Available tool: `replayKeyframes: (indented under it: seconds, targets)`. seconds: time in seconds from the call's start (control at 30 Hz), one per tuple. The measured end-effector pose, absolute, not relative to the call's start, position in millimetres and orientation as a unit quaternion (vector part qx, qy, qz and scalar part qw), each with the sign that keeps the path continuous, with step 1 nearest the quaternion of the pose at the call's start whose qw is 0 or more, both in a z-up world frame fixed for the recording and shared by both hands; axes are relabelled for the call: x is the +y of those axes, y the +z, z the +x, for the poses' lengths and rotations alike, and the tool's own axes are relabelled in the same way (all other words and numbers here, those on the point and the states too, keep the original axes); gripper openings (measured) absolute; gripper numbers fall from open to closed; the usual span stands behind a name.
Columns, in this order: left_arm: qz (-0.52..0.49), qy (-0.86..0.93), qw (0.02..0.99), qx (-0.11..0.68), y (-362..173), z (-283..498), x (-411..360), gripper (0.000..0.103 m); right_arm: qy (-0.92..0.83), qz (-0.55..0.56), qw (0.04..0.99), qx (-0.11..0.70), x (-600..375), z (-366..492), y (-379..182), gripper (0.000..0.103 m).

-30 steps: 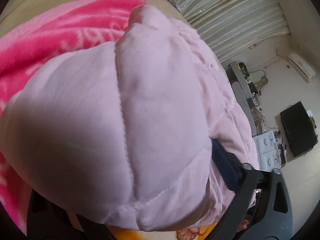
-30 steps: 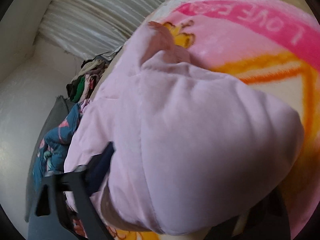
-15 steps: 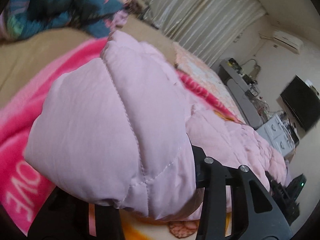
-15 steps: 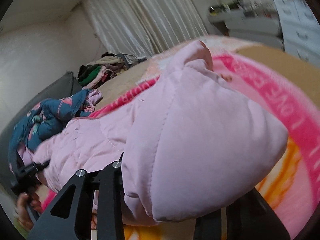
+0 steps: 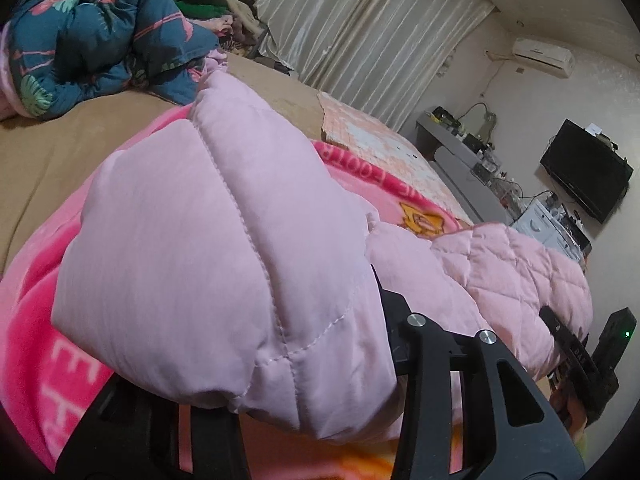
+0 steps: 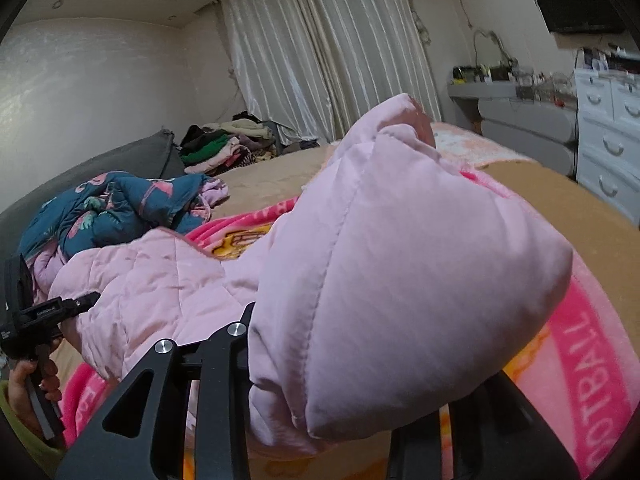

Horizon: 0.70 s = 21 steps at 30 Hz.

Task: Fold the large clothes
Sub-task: 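Lift the folded jacket with both tools and roll it over once more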

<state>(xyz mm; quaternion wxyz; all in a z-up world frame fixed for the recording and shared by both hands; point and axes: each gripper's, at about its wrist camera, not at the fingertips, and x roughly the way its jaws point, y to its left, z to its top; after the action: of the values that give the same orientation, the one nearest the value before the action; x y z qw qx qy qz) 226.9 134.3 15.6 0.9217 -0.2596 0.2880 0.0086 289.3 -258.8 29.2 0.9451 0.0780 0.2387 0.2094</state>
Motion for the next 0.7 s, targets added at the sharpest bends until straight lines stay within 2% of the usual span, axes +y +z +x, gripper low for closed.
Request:
replayKeyframes:
  seconds: [0.4,0.7]
  targets:
    - [-0.250,0.008,0.927,0.279,13,176,129,0.033,0.204,0.080,0.948,0.232,-265,225,24,0.030]
    - [-0.243,0.019,0.926,0.289,-3,150,125,0.033,0.188,0.108,0.939,0.268,-281,196,2,0.030]
